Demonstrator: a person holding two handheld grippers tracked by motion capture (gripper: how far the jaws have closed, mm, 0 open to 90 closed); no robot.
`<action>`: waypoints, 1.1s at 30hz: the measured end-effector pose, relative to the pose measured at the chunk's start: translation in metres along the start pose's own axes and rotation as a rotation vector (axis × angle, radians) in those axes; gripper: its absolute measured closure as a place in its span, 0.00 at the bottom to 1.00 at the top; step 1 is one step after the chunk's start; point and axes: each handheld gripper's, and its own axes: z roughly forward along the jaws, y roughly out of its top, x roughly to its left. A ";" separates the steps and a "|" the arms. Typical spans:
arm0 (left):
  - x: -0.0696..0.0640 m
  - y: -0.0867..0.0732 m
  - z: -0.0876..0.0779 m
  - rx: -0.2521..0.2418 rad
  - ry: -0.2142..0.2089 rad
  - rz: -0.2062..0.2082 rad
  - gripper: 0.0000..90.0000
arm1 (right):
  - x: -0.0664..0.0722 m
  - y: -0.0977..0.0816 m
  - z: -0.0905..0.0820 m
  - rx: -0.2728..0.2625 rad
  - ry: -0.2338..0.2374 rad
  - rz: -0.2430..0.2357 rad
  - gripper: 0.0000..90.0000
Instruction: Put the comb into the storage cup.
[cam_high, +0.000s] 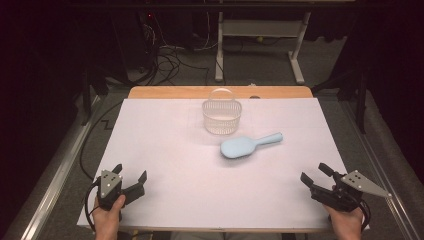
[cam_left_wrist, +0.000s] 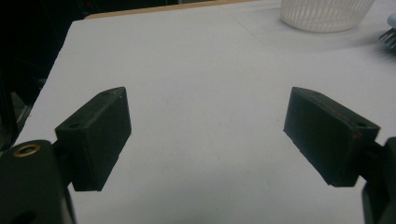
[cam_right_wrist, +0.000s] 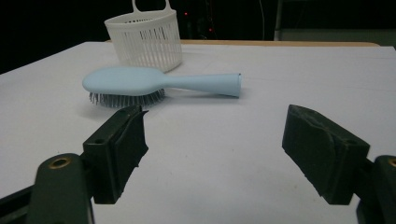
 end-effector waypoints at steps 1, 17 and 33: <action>0.000 0.000 0.000 0.000 0.000 0.000 0.17 | 0.000 0.000 0.000 0.000 0.000 0.000 0.25; -0.001 0.000 0.001 -0.003 0.000 0.001 0.17 | 0.005 0.004 0.010 -0.010 0.022 -0.014 0.26; -0.002 0.000 0.002 -0.002 0.001 0.001 0.17 | 0.010 0.007 0.019 -0.013 0.045 -0.019 0.27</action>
